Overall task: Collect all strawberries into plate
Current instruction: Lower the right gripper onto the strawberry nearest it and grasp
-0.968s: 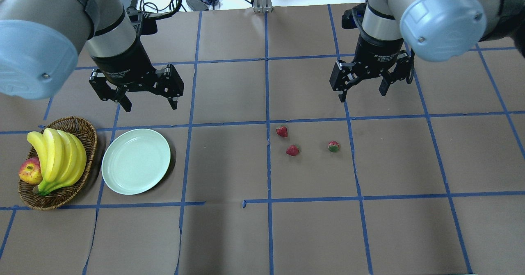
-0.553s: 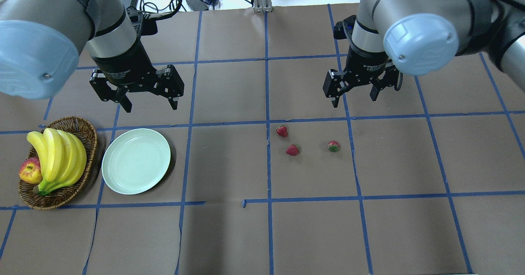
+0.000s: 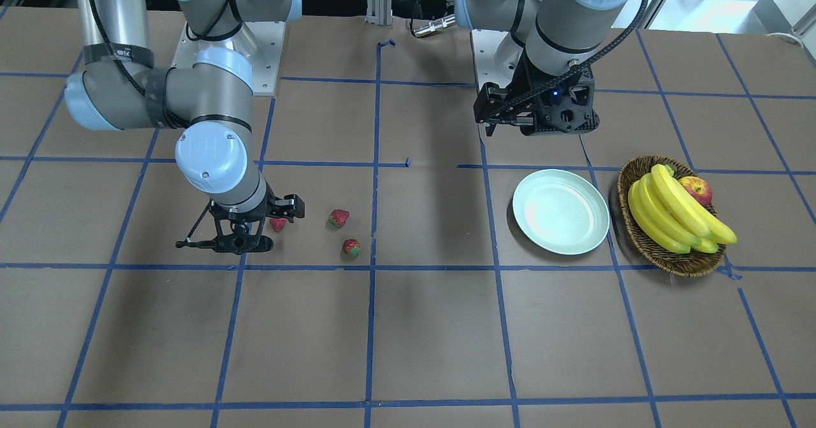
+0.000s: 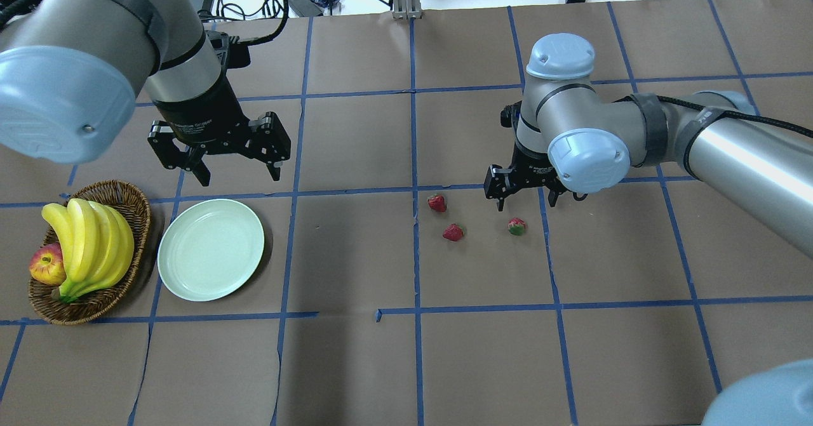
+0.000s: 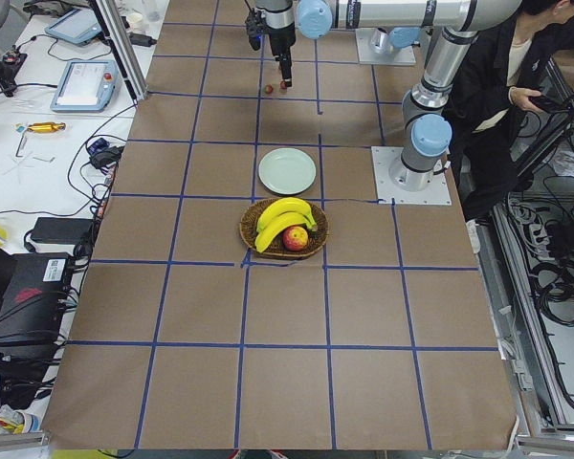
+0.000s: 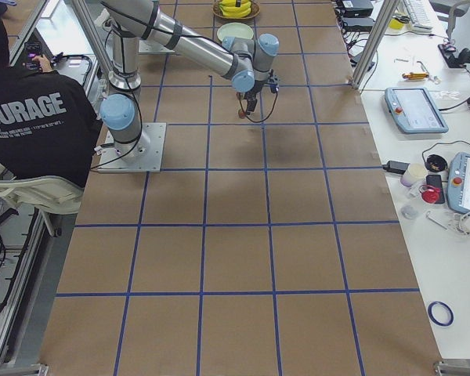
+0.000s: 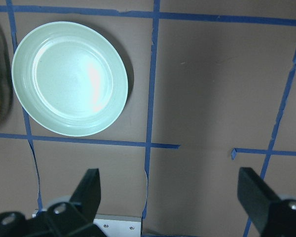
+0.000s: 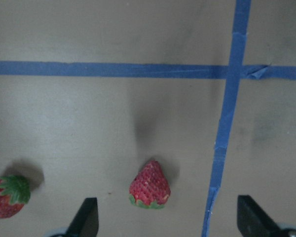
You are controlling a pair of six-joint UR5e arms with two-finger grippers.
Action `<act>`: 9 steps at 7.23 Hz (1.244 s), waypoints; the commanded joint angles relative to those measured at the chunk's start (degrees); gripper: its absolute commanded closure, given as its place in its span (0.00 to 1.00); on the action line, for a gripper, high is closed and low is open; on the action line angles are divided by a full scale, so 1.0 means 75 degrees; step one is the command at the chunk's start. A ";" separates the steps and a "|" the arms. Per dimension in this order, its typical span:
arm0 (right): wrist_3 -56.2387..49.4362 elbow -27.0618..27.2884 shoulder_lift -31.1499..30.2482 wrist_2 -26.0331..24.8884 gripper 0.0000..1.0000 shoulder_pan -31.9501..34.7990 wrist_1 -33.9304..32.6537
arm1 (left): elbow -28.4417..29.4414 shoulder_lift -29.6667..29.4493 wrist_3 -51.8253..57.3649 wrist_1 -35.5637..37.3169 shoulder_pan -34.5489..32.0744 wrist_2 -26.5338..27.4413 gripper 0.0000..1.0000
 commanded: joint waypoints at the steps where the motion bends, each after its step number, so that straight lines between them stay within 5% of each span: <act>1: 0.0470 0.0263 0.0084 0.0001 0.00 0.0001 -0.0036 | -0.0024 -0.0018 -0.0031 0.0029 -0.0076 0.0004 0.00; 2: 0.0647 0.0276 0.0084 0.0001 0.00 0.0001 -0.0036 | -0.0035 -0.0030 -0.0031 0.0029 -0.0076 0.0004 0.00; 5: 0.0614 0.0276 0.0271 0.0001 0.24 0.0001 -0.0118 | -0.0035 -0.0030 -0.0031 0.0029 -0.0087 0.0004 0.00; 7: 0.0544 0.0264 0.0272 0.0001 0.80 0.0001 -0.0235 | -0.0035 -0.0030 -0.0031 0.0029 -0.0087 0.0004 0.00; 8: 0.0544 0.0253 0.0272 0.0001 1.00 0.0001 -0.0236 | -0.0035 -0.0030 -0.0031 0.0017 -0.0087 0.0004 0.00; 9: 0.0590 0.0206 0.0272 0.0001 1.00 0.0001 -0.0224 | -0.0024 -0.0030 -0.0019 0.0029 -0.0087 0.0004 0.00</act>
